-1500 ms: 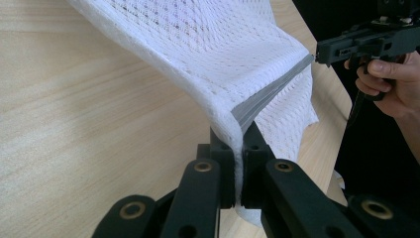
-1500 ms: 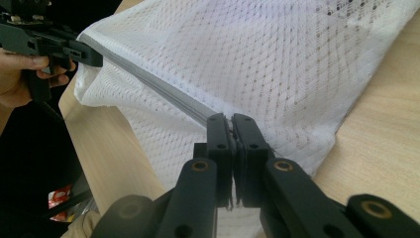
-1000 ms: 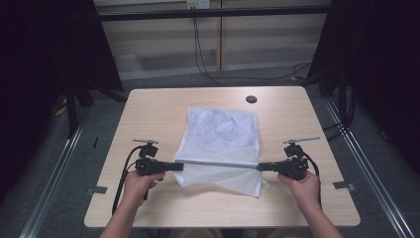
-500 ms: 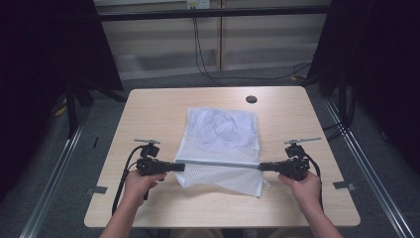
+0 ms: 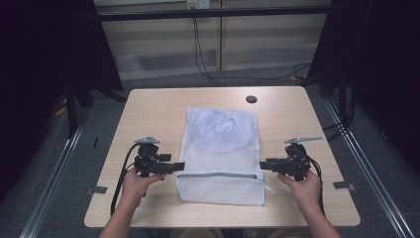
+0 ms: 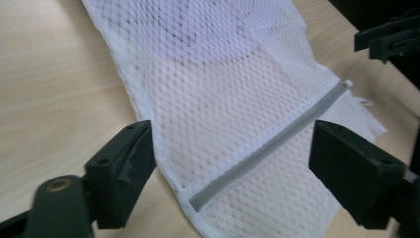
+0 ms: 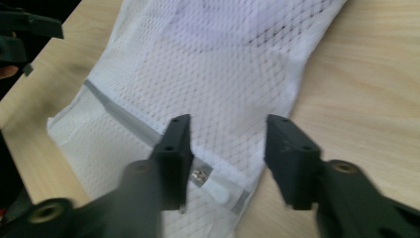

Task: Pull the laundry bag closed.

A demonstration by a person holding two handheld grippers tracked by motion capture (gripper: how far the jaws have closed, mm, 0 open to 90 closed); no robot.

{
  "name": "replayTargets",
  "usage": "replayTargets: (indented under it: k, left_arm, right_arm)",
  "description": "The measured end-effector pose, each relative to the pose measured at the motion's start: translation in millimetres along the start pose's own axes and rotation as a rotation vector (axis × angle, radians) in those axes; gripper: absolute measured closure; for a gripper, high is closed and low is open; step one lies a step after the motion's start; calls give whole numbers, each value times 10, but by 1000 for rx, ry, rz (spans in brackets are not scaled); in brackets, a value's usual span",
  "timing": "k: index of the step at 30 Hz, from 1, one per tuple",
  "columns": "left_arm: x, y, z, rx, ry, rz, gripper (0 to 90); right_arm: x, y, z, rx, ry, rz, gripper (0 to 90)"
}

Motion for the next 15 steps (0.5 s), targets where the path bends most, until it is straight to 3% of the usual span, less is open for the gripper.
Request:
replayTargets:
  k: [4, 9, 15]
  left_arm:
    - [27, -14, 4, 17, 47, 30, 110]
    - [51, -31, 11, 31, 62, 46, 88]
    - [89, -46, 9, 29, 75, 28, 79]
  right_arm:
    - [-32, 31, -26, -39, -30, -1, 379]
    - [-81, 60, -41, -69, -92, -19, 237]
    - [-128, 61, -32, -63, -119, -21, 216]
Point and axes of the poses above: each handheld gripper's, and its own axes: z roughly forward along the jaws, y roughly out of its top, x roughly to its left, the point moved 5 cm from there along z, roughly forward along the jaws, and after that the axes turned 15 degrees about z, right-handed, at the moved point
